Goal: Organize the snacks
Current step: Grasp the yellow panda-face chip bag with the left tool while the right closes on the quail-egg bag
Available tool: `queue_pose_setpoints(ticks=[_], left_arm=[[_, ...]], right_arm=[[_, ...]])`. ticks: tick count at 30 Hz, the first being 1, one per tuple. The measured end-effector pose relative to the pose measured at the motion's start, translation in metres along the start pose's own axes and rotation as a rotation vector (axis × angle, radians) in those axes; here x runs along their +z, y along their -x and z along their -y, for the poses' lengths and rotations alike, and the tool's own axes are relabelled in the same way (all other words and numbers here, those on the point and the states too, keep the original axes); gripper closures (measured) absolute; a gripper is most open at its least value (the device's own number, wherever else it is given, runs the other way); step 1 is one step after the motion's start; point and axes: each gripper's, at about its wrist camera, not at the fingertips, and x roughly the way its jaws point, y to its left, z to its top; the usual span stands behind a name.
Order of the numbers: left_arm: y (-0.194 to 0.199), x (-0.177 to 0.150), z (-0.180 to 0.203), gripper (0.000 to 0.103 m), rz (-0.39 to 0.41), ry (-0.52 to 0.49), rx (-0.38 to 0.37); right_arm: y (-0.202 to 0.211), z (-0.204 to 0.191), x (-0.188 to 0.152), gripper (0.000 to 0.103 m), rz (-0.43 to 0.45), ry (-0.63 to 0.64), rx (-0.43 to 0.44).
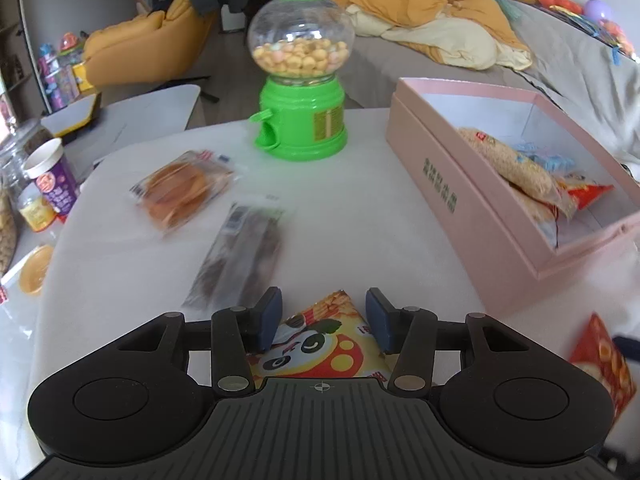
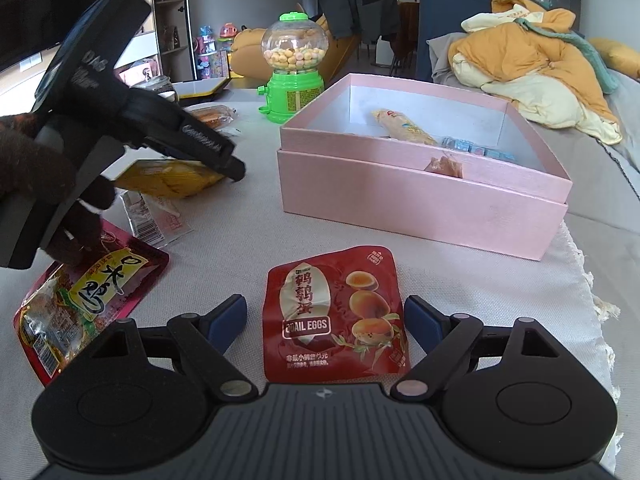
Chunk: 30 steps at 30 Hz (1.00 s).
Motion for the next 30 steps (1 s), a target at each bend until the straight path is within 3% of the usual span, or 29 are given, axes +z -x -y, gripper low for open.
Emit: queue_pose_setpoints(ticks=[3,6,8,11,16,20,23,26,30], left_arm=[[0.018,-0.009,-0.017,0.054,0.022,0.047,-0.080],[0.051,-0.015,-0.038,0.055,0.112,0.147,-0.181],[0.071,-0.017,-0.051,0.055,0.148,0.198,-0.197],[0.078,-0.018,-0.061,0.055,0.089,0.228,-0.178],[0.049,-0.022,-0.068,0.055,-0.019,0.363,-0.259],[0.026,-0.021,-0.037,0.048,-0.080,0.261,-0.237],[0.024,-0.021,-0.010,0.046,-0.061,0.105,-0.167],[0.026,-0.026,0.000,0.048,-0.047,0.030,-0.130],[0.040,-0.038,0.001,0.059,-0.019,0.023,-0.234]], right_arm=[[0.000,0.000,0.000,0.017,0.000,0.000,0.000],[0.001,0.001,0.000,0.016,-0.002,-0.002,0.009],[0.000,0.001,0.000,0.015,-0.004,0.001,0.012],[0.000,0.000,0.000,0.014,-0.006,0.006,0.014],[0.000,0.000,0.000,0.014,-0.007,0.007,0.013],[-0.001,-0.001,0.001,0.013,-0.008,0.006,0.009],[-0.001,-0.002,0.001,0.013,-0.012,0.000,0.006],[-0.003,-0.003,0.003,0.012,-0.020,0.008,0.008],[-0.004,0.003,0.005,0.010,-0.027,0.025,0.050]])
